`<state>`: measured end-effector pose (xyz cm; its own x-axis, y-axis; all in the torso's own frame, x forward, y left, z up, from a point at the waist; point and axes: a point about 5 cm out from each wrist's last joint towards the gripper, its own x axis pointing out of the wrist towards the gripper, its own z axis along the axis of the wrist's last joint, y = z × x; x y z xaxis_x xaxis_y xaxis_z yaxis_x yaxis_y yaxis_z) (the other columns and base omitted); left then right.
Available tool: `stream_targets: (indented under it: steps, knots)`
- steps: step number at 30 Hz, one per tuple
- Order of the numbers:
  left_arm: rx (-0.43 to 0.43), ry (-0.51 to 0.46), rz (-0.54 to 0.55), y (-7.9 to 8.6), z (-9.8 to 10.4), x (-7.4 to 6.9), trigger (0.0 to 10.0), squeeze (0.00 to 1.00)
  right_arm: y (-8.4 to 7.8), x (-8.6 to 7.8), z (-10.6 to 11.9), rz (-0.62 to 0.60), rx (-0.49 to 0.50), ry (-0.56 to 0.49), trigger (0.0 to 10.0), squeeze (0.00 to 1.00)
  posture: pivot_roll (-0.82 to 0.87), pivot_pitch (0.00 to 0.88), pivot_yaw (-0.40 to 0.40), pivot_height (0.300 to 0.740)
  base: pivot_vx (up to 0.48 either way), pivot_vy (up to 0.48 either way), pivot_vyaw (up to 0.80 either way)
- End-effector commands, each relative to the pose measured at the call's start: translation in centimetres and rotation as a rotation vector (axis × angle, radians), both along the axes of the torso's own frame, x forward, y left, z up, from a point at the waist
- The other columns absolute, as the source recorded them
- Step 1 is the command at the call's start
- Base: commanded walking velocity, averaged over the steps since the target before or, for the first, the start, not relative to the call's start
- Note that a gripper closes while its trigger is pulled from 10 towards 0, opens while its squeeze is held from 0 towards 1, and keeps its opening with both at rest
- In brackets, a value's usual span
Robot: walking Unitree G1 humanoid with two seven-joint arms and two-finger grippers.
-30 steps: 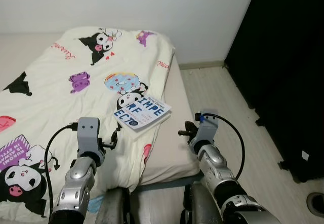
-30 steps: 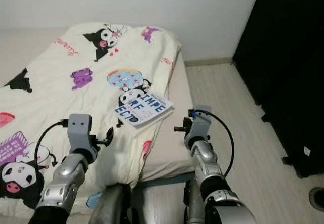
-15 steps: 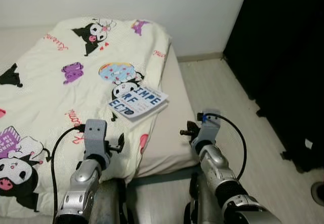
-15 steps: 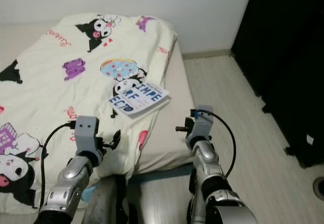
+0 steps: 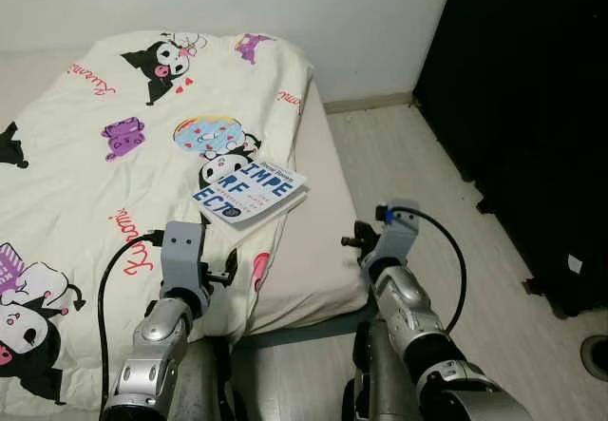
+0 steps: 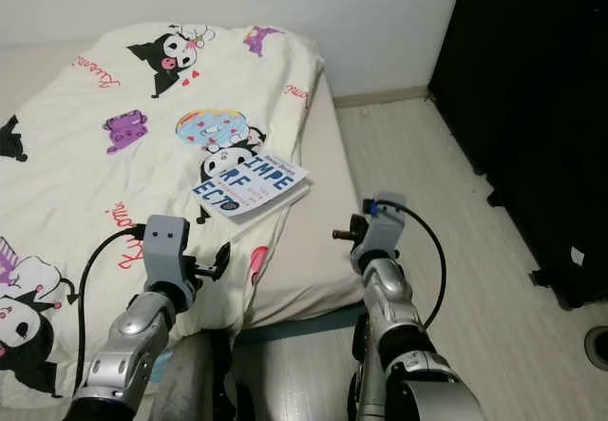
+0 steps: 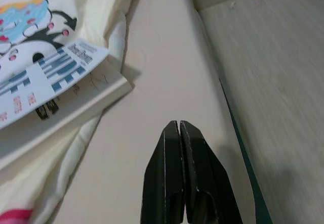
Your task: Clean up the room
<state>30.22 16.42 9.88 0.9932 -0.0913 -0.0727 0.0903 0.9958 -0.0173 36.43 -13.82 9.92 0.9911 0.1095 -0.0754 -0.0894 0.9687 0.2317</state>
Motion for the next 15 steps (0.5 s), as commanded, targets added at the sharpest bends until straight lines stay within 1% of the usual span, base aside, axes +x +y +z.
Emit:
stream_targets:
  steps: [1,3,4,5,6,7,8,9,12,13,15]
  knots:
    - [0.027,0.017,0.006,0.8,-0.1,-0.5,10.0,0.0,-0.1,-0.1,-0.7,-0.013,0.059,0.045,10.0,0.0,0.09,0.373,0.016,0.578,0.0,0.0,0.0]
    - [0.027,0.017,0.006,0.8,-0.1,-0.5,10.0,0.0,-0.1,-0.1,-0.7,-0.013,0.059,0.045,10.0,0.0,0.09,0.373,0.016,0.578,0.0,0.0,0.0]
    - [0.034,-0.006,0.004,1.0,0.5,-0.5,10.0,0.0,-0.2,0.3,-0.1,-0.018,0.098,0.037,10.0,0.43,0.1,0.385,0.017,0.578,0.0,0.0,0.0]
    - [0.034,-0.006,0.004,1.0,0.5,-0.5,10.0,0.0,-0.2,0.3,-0.1,-0.018,0.098,0.037,10.0,0.43,0.1,0.385,0.017,0.578,0.0,0.0,0.0]
    - [0.036,-0.042,0.001,1.3,1.6,-0.6,10.0,0.0,-0.6,0.9,0.6,-0.043,0.173,0.029,10.0,1.0,0.13,0.416,0.014,0.578,0.0,0.0,0.0]
    - [0.037,-0.073,-0.001,1.6,2.5,-0.8,10.0,0.0,-0.9,1.3,1.2,-0.067,0.238,0.026,10.0,1.0,0.15,0.427,0.012,0.578,0.0,0.0,0.0]
    - [0.037,-0.073,-0.001,1.6,2.5,-0.8,10.0,0.0,-0.9,1.3,1.2,-0.067,0.238,0.026,10.0,1.0,0.15,0.427,0.012,0.578,0.0,0.0,0.0]
    - [0.036,-0.091,-0.003,1.7,3.1,-1.0,10.0,0.0,-1.1,1.6,1.5,-0.083,0.278,0.024,10.0,1.0,0.15,0.429,0.012,0.578,0.0,0.0,0.0]
    - [0.042,-0.111,-0.009,1.7,3.7,-1.2,10.0,0.0,-1.2,1.7,1.7,-0.093,0.299,0.029,10.0,1.0,0.16,0.436,0.01,0.578,0.0,0.0,0.0]
    - [0.048,-0.124,-0.015,1.7,4.2,-1.3,10.0,0.0,-0.9,2.0,2.0,-0.082,0.305,0.043,10.0,1.0,0.17,0.446,0.008,0.578,0.0,0.0,0.0]
    - [0.051,-0.132,-0.019,1.6,4.5,-1.4,10.0,0.0,-0.7,2.2,2.2,-0.072,0.308,0.053,10.0,1.0,0.17,0.446,0.008,0.578,0.0,0.0,0.0]
